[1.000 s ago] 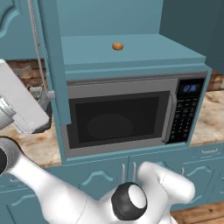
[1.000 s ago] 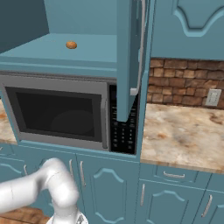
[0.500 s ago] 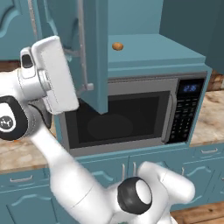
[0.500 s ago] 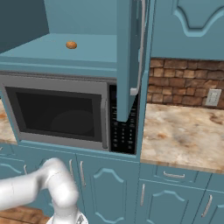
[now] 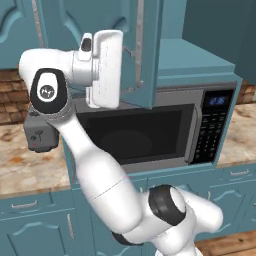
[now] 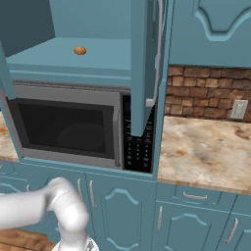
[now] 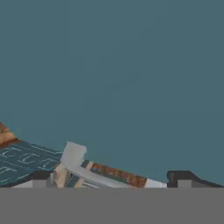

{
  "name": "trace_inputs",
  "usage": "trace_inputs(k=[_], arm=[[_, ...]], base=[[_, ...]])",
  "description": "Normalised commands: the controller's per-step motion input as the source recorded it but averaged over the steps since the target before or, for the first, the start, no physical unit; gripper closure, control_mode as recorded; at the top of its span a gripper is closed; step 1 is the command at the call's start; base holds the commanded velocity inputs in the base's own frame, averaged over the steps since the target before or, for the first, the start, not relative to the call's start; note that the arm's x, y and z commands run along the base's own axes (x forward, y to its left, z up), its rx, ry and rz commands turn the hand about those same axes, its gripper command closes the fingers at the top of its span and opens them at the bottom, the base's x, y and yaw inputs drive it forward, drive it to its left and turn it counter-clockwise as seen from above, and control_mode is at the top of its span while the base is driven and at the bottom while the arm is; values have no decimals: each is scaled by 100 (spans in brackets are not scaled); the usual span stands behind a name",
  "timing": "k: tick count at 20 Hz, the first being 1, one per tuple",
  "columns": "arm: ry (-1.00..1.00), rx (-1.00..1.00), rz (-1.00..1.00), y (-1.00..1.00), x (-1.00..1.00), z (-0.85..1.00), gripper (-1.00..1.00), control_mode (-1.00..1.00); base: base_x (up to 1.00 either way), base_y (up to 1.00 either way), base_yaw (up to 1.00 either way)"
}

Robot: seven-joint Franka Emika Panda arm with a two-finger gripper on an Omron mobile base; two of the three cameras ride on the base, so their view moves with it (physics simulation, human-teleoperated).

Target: Pick the tangerine from the counter and place it in the cabinet. Then close the cabinet.

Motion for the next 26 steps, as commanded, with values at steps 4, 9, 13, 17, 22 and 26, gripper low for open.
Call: trace_inputs(k=[4, 9, 13, 17, 22, 26], arm=[[1, 27, 0, -100, 27, 11, -100, -100], [-1, 24, 3, -100, 25, 3, -100, -100], [0, 28, 14, -100, 74, 0, -100, -100], [0, 27, 17, -100, 86, 0, -100, -100], [0, 25, 21, -100, 83, 0, -100, -100], [0, 24, 25, -100, 86, -3, -100, -100]], base=[[0, 0, 0], [0, 0, 0], [0, 0, 0], [0, 0, 0], [0, 0, 0], [0, 0, 0]])
